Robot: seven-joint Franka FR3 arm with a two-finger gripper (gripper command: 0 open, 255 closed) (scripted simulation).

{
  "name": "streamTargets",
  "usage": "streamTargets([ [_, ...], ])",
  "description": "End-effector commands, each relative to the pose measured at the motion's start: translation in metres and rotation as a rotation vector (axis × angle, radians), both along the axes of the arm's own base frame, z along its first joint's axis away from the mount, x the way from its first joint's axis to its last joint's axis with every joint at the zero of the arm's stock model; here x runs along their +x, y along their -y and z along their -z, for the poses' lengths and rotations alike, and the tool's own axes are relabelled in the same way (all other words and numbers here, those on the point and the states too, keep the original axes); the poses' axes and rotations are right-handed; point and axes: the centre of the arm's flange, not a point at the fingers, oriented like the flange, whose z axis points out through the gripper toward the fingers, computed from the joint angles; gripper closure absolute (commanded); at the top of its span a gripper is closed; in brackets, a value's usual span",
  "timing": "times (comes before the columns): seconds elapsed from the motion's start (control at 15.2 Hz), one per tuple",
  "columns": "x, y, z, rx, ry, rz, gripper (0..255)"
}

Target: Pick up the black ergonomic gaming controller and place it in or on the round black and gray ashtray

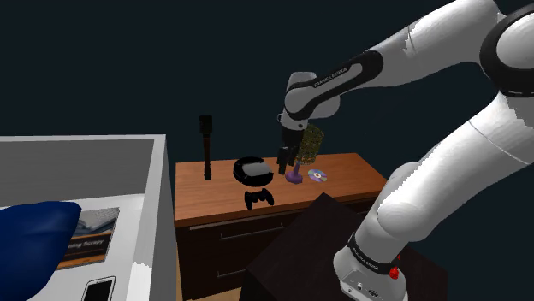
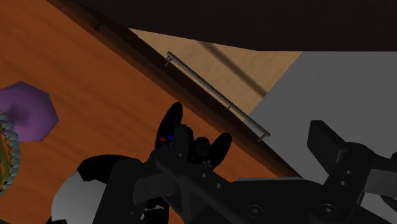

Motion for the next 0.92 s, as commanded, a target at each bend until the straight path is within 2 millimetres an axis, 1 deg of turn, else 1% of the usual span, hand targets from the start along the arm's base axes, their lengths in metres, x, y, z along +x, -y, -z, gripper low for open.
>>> streamTargets([
  [0.0,0.009,0.005,0.025,-0.001,0.002,-0.011,0],
  [0.86,0.077,0.032,0.18,-0.002,0.001,-0.079,0],
])
